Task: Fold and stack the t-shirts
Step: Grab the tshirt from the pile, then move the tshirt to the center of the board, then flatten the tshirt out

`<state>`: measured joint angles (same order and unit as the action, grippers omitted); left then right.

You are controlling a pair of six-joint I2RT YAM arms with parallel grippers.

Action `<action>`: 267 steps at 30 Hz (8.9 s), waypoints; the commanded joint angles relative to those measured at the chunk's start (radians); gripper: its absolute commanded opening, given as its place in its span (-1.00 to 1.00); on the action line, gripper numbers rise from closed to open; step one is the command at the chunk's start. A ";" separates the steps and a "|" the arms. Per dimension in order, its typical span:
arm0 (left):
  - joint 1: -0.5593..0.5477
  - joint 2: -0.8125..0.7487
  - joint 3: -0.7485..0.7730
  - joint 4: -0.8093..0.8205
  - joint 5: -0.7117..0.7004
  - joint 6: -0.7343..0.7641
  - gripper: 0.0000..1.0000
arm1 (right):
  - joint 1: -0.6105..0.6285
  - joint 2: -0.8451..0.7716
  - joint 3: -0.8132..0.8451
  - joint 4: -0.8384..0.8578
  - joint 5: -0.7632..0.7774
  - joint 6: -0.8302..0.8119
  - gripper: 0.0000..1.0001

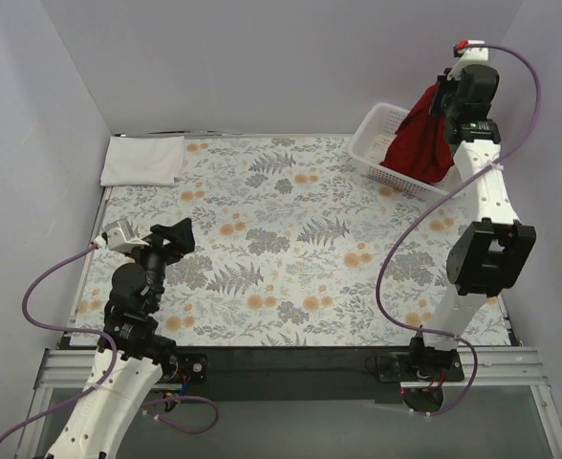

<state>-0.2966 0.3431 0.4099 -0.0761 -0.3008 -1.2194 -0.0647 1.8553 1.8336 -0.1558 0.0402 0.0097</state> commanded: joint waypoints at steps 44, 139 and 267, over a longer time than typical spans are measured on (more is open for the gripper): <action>-0.003 0.075 0.032 -0.085 0.025 0.043 0.64 | 0.798 -0.234 -0.312 -0.063 -0.255 0.133 0.36; -0.716 1.831 1.162 -0.393 0.183 0.339 0.02 | 0.325 -0.870 -1.307 -0.286 0.020 0.326 0.97; 0.077 0.504 0.109 -0.122 0.177 0.090 0.20 | 0.190 0.032 -0.671 0.082 0.081 0.377 -0.71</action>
<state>-0.2085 0.8444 0.5232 -0.2203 -0.0994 -1.1484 0.1604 1.8599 1.1065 -0.0818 -0.0051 0.3649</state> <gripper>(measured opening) 0.599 0.135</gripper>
